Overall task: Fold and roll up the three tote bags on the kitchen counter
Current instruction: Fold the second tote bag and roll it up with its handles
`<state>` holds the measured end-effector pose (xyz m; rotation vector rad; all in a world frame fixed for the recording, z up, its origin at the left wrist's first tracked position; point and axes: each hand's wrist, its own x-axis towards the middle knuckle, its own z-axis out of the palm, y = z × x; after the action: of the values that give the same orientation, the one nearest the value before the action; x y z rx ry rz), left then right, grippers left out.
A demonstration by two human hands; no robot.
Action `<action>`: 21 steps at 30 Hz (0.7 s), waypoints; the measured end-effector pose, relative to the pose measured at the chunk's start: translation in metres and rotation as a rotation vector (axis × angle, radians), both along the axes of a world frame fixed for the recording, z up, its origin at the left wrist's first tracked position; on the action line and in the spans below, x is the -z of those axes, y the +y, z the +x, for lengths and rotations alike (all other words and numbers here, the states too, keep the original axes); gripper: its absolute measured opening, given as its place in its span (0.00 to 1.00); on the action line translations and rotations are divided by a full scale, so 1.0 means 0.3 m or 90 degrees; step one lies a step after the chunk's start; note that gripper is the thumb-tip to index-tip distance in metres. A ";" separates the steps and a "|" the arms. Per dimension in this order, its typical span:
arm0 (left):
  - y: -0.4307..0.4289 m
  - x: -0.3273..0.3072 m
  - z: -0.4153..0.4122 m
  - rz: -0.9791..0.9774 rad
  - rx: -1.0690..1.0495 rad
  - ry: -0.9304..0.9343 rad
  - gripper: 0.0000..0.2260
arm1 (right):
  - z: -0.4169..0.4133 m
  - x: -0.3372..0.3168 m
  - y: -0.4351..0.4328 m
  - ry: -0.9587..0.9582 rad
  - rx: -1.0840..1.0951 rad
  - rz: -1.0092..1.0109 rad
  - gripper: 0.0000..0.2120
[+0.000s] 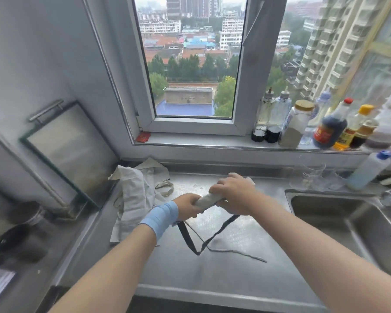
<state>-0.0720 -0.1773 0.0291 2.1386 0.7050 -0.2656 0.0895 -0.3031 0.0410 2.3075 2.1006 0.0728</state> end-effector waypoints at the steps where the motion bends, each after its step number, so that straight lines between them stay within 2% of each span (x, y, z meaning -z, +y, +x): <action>1: -0.020 -0.031 -0.026 -0.027 -0.042 -0.009 0.05 | -0.027 0.003 -0.026 -0.067 -0.044 0.077 0.16; 3: -0.051 -0.084 -0.070 -0.107 -0.119 -0.050 0.11 | -0.095 0.010 -0.062 -0.155 -0.097 0.195 0.22; 6: -0.095 -0.143 -0.137 -0.270 -0.158 -0.118 0.20 | -0.187 0.004 -0.099 -0.253 -0.065 0.264 0.24; 10: -0.159 -0.196 -0.214 -0.464 -0.157 -0.203 0.08 | -0.245 -0.045 -0.109 -0.269 -0.027 0.302 0.22; 13: -0.198 -0.229 -0.266 -0.577 -0.145 -0.263 0.05 | -0.267 -0.095 -0.101 -0.262 -0.064 0.339 0.22; 16: -0.223 -0.242 -0.311 -0.629 -0.147 -0.306 0.03 | -0.293 -0.151 -0.095 -0.256 -0.086 0.411 0.22; 18: -0.233 -0.250 -0.338 -0.624 -0.165 -0.334 0.09 | -0.305 -0.176 -0.083 -0.244 -0.087 0.464 0.20; 21: -0.235 -0.257 -0.348 -0.537 -0.184 -0.345 0.18 | -0.292 -0.207 -0.064 -0.193 -0.083 0.495 0.17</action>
<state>-0.1763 -0.2477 0.1063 1.2001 0.4496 0.1595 0.0018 -0.3223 0.1032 2.2367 2.3026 1.3621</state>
